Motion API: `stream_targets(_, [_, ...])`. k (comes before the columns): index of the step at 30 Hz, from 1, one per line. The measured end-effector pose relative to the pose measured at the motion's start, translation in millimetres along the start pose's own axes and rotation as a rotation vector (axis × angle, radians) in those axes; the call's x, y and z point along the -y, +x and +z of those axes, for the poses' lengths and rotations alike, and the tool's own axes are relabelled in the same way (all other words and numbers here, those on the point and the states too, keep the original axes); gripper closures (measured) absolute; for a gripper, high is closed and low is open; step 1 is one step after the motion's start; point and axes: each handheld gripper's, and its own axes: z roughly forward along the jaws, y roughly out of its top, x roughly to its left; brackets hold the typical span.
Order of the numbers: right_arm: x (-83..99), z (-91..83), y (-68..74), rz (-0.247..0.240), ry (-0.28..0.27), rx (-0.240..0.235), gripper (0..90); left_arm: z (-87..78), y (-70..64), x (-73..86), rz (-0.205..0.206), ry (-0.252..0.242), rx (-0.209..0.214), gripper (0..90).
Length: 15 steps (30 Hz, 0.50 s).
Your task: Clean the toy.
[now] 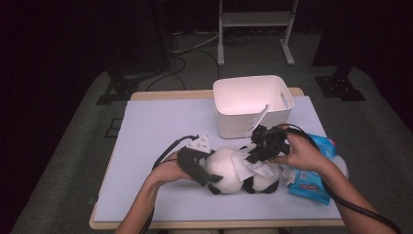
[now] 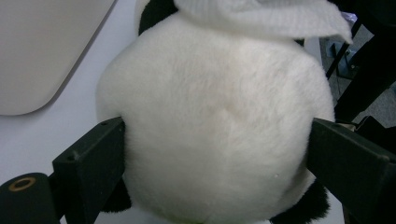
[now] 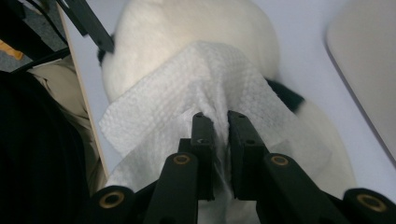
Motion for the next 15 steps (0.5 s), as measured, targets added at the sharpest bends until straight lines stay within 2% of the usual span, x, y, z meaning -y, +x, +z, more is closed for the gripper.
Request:
stream_targets(3, [-10.3, 7.5, 5.2, -0.024, 0.009, -0.008, 80.6, -0.2, -0.1, 0.6, 0.003, 0.003, -0.002, 7.1])
stream_targets(6, [-11.8, 9.8, 6.5, -0.040, 0.017, 0.000, 80.7, -0.6, 0.1, 1.5, 0.004, 0.001, -0.003, 7.1])
stream_targets(9, [-3.2, 7.2, 3.7, -0.023, 0.024, 0.024, 81.2, -1.3, 0.4, 1.1, 0.007, -0.008, 0.000, 7.0])
stream_targets(15, [21.1, -0.6, -2.8, 0.020, -0.005, 0.034, 82.3, -3.1, -1.2, -1.1, 0.006, -0.023, 0.001, 6.9])
